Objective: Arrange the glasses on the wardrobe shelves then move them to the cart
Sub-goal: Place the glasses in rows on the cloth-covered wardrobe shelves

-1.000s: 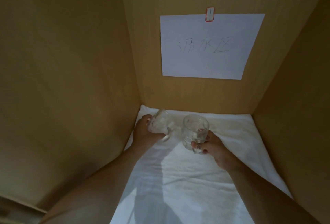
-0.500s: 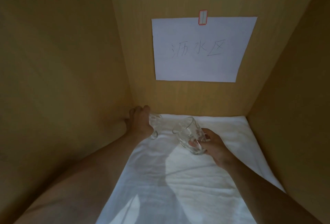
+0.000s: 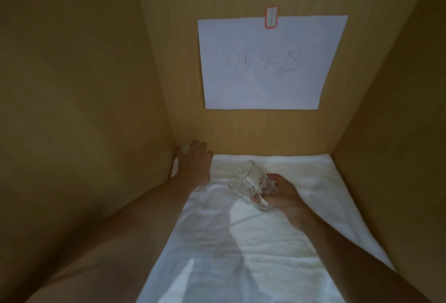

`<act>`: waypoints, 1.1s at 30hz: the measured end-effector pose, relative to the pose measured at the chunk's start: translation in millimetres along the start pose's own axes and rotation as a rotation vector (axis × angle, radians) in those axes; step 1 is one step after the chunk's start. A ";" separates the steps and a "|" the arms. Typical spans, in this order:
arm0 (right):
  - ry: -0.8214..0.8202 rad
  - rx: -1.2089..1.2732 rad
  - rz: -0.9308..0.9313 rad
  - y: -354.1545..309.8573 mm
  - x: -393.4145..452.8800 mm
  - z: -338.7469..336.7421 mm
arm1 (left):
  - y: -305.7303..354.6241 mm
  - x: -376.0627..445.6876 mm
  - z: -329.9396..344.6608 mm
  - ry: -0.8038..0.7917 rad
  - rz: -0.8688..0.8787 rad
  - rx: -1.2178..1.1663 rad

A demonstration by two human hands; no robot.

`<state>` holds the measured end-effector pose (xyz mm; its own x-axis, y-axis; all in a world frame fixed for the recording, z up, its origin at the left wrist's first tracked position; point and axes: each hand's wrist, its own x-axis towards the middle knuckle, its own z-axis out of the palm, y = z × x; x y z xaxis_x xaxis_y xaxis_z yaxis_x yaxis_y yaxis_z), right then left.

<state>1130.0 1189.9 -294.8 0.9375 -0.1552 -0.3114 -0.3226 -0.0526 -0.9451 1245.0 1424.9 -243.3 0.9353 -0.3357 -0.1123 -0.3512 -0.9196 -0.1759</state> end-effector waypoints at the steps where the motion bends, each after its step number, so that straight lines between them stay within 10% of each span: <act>1: 0.010 0.006 0.012 -1.9 0.8 0.7 | -1.1 1.6 -4.3 -0.046 -0.002 -0.009; 7: 0.121 -0.153 -0.058 -33.3 13.6 11.9 | -10.8 9.8 -28.3 -0.205 -0.097 -0.490; 14: 0.072 -1.463 -0.469 -97.2 36.0 54.2 | -26.7 2.1 -18.7 -0.195 -0.092 -0.568; 19: -0.066 -1.866 -0.567 -118.5 47.8 89.8 | -23.5 1.0 -8.9 -0.164 -0.109 -0.596; 26: -0.093 -1.825 -0.628 -85.2 56.5 106.2 | -35.1 8.5 -3.4 -0.130 -0.053 -0.677; 33: -0.157 -1.113 -0.220 -98.4 68.2 93.5 | -42.3 6.9 -1.0 -0.040 -0.054 -0.753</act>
<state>1237.9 1276.7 -232.3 0.9686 0.0859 -0.2333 -0.0130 -0.9196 -0.3926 1266.3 1461.2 -235.7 0.9427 -0.2922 -0.1608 -0.1667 -0.8304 0.5316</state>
